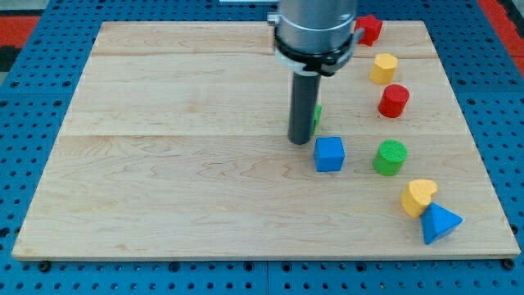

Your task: Slide the blue cube to the center right of the board

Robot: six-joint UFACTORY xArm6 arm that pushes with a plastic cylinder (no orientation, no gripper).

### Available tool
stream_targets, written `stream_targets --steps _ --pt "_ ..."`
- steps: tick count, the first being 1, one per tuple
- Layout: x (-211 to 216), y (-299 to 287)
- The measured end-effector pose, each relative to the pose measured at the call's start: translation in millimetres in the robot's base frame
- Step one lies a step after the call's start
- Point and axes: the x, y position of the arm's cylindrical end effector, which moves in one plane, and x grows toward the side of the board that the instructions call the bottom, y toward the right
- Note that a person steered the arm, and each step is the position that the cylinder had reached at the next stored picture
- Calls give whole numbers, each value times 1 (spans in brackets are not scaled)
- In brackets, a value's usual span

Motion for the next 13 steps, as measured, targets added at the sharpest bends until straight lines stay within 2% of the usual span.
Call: stream_targets --steps 1,2,3,4,6,8,10,12,13 --pt "18 -26" --pt "50 -16" --pt "61 4" --pt "49 32" --pt "-7 52" --pt "12 41" --pt "12 106" --pt "-14 87" --pt "-27 103"
